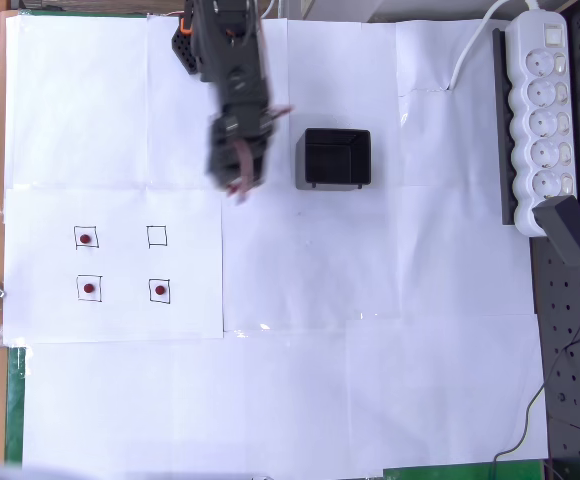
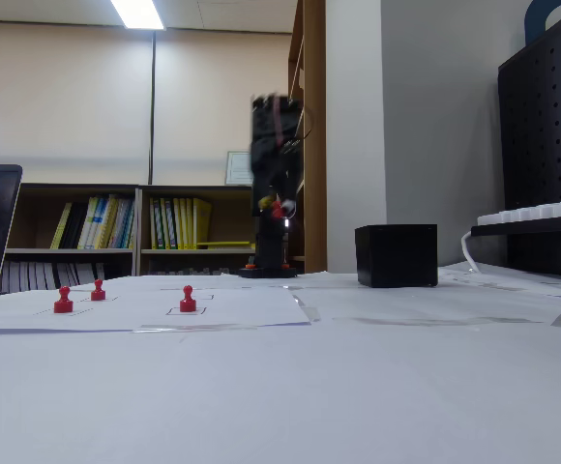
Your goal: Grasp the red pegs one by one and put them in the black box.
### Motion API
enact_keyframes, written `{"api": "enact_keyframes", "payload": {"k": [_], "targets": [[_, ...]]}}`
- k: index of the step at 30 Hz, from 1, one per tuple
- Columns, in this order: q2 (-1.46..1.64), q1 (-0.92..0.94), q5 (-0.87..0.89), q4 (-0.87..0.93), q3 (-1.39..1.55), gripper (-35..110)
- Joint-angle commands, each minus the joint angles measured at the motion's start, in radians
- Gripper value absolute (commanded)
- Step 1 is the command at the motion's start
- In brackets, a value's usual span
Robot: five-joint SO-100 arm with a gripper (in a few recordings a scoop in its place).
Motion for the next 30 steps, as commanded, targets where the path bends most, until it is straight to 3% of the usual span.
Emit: {"api": "enact_keyframes", "payload": {"k": [1, 7, 17, 21, 26, 30], "targets": [[0.029, -0.206, -0.057, 0.044, 0.126, 0], [0.23, -0.37, -0.13, 0.002, 0.123, 0], [0.46, -0.436, -0.153, -0.193, 0.123, 5], [0.456, -0.426, -0.17, -0.173, 0.16, 18], [0.383, -0.405, -0.169, -0.072, 0.314, 20], [0.061, -0.268, -0.044, 0.032, 0.416, 20]]}}
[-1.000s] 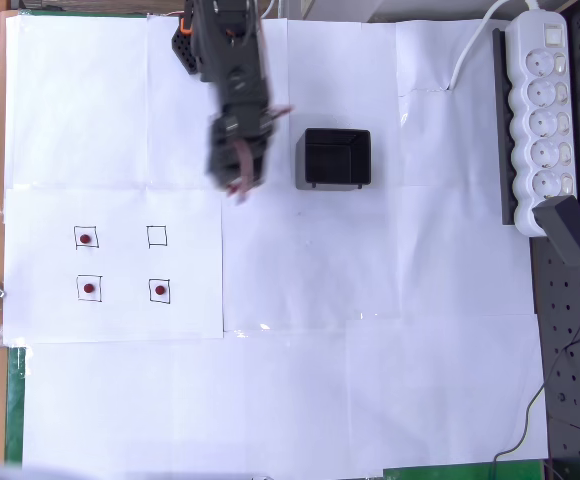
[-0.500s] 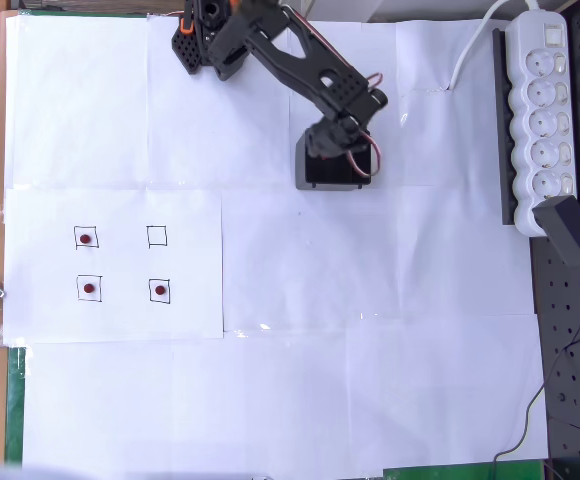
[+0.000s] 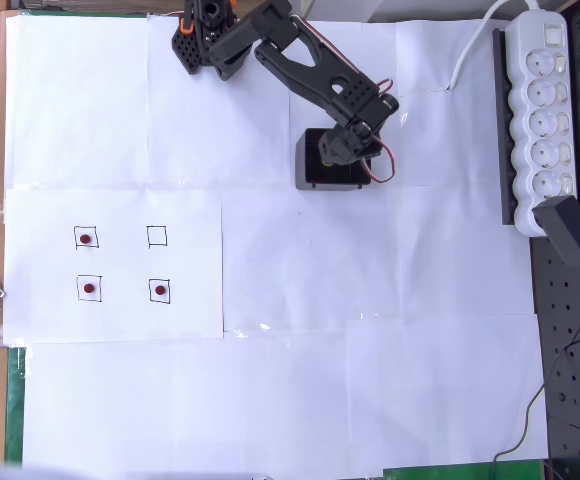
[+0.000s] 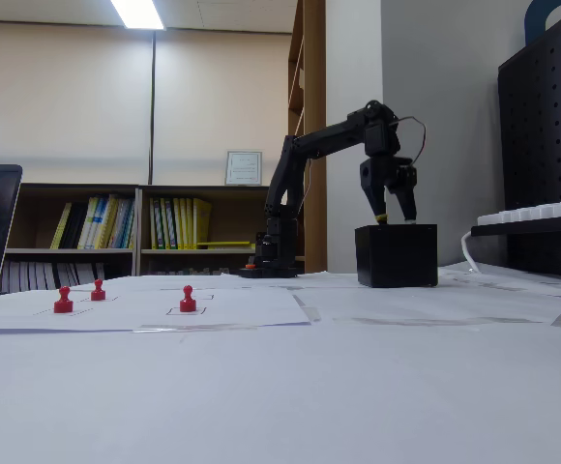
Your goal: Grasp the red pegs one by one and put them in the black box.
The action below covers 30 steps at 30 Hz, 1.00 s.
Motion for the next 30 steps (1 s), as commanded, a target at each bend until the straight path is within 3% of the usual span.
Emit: {"api": "enact_keyframes", "payload": {"k": [1, 3, 6, 9, 12, 16, 21, 26, 30], "targets": [[-0.405, 0.156, 0.172, 0.066, -0.015, 19], [-0.603, 0.342, 0.408, -0.009, -0.345, 17], [-0.784, 0.624, 0.634, -0.311, -0.819, 17], [-0.79, 0.821, 0.726, -0.698, -1.143, 16], [-0.632, 0.937, 0.696, -1.238, -1.345, 19], [-0.357, 0.968, 0.623, -1.661, -1.37, 19], [-0.032, 0.946, 0.528, -2.049, -1.276, 19], [0.147, 0.94, 0.497, -2.223, -1.195, 19], [0.249, 0.946, 0.495, -2.26, -1.104, 19]]}}
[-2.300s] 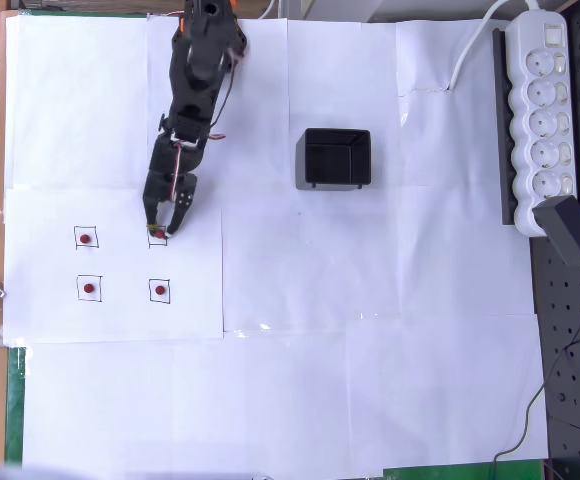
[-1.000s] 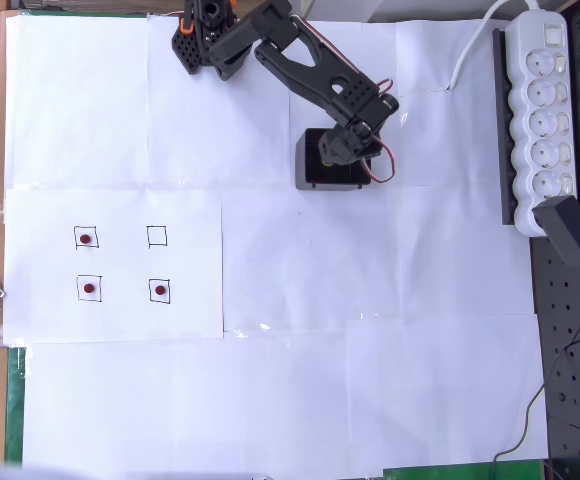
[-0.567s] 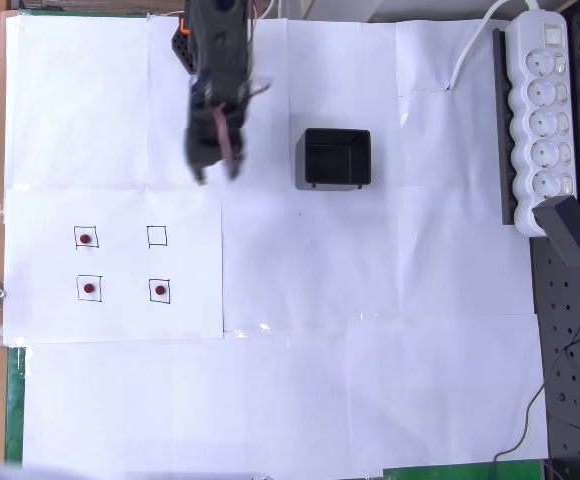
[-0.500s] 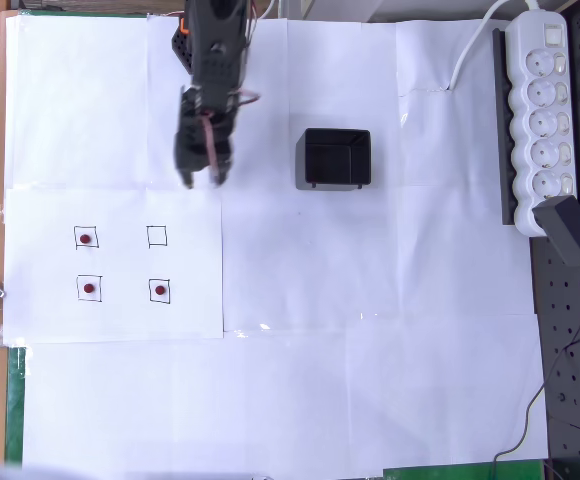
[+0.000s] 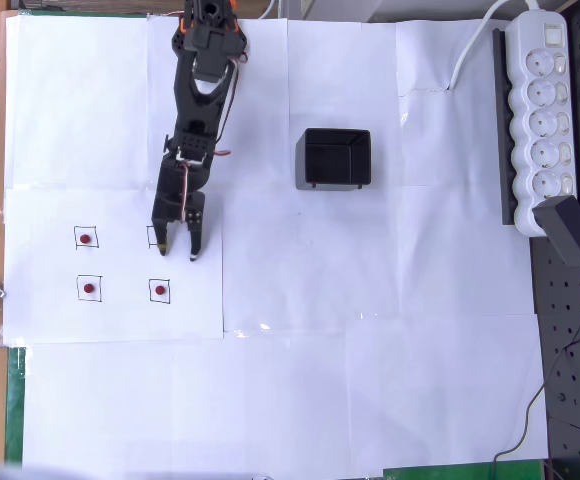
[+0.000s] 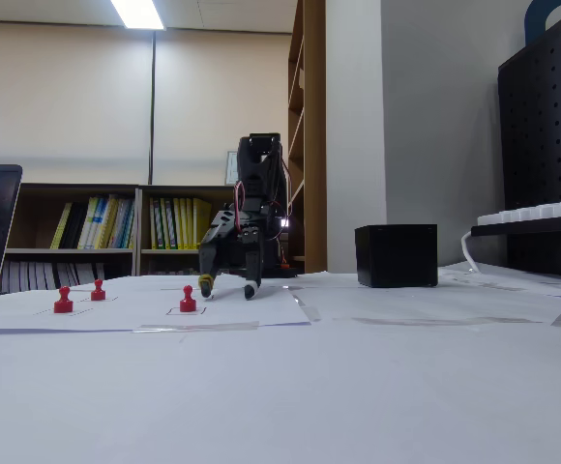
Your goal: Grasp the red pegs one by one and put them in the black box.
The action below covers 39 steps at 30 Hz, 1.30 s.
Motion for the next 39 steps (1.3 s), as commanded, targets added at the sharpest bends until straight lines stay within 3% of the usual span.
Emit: {"api": "enact_keyframes", "payload": {"k": [1, 18, 39], "targets": [[0.038, 0.011, -0.017, -0.06, 0.126, 19], [0.227, 0.038, -0.012, -0.184, 0.275, 18], [0.353, 0.04, 0.012, -0.187, 0.422, 17]]}}
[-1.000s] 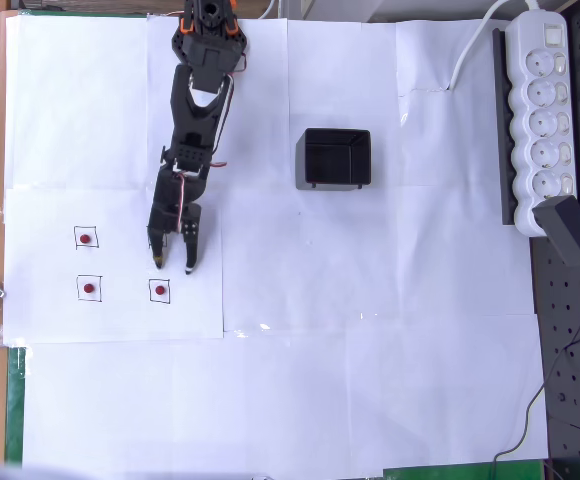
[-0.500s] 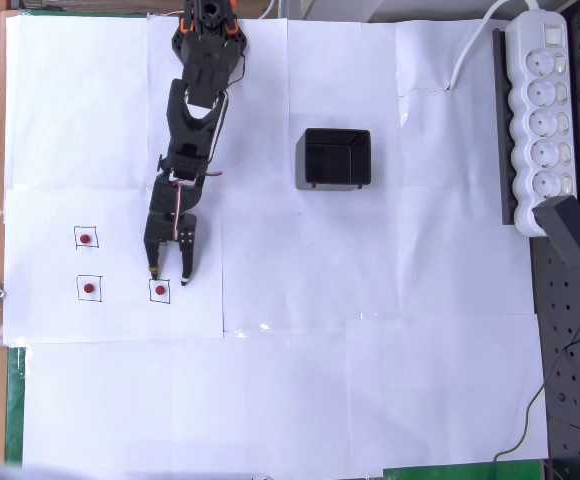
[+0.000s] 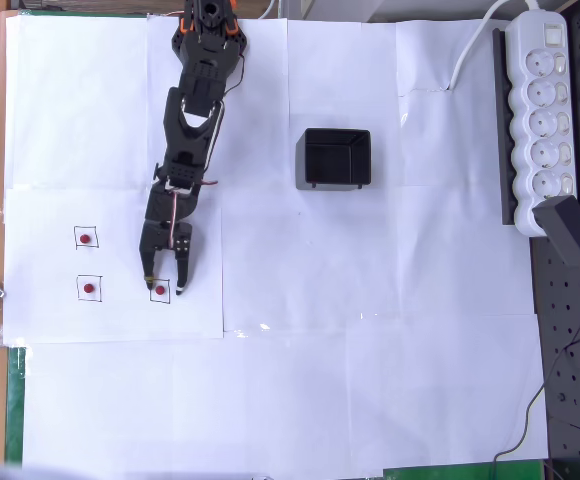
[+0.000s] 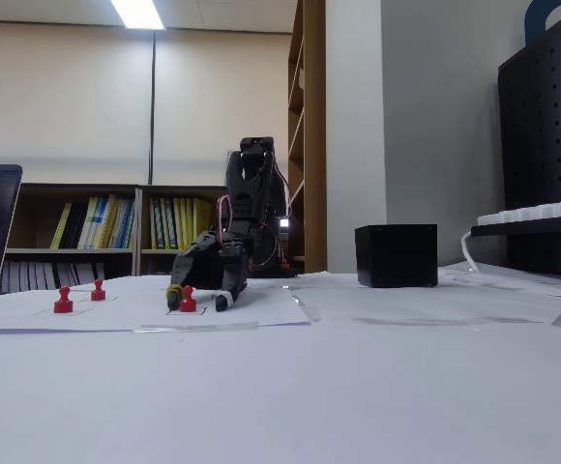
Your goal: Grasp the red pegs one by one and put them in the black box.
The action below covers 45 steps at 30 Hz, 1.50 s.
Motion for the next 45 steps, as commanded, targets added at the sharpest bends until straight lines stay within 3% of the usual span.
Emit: {"api": "enact_keyframes", "payload": {"k": [1, 11, 17, 22, 24, 26, 28, 31, 34, 41, 45], "targets": [[0.006, 0.017, 0.008, -0.037, 0.074, 17], [0.029, 0.026, 0.023, -0.025, 0.104, 16], [0.018, 0.028, 0.025, -0.011, 0.101, 0], [-0.035, 0.028, 0.029, 0.091, 0.087, 0], [-0.132, 0.028, 0.031, 0.305, 0.094, 0], [-0.267, 0.023, 0.009, 0.719, 0.176, 0], [-0.456, -0.038, -0.003, 1.539, 0.434, 0], [-0.603, -0.219, -0.117, 2.233, 0.787, 0], [-0.762, -0.449, -0.261, 2.43, 0.856, 0], [-0.897, -0.96, -0.462, 2.414, 0.718, 0], [-0.844, -1.017, -0.468, 2.267, 0.581, 0]]}}
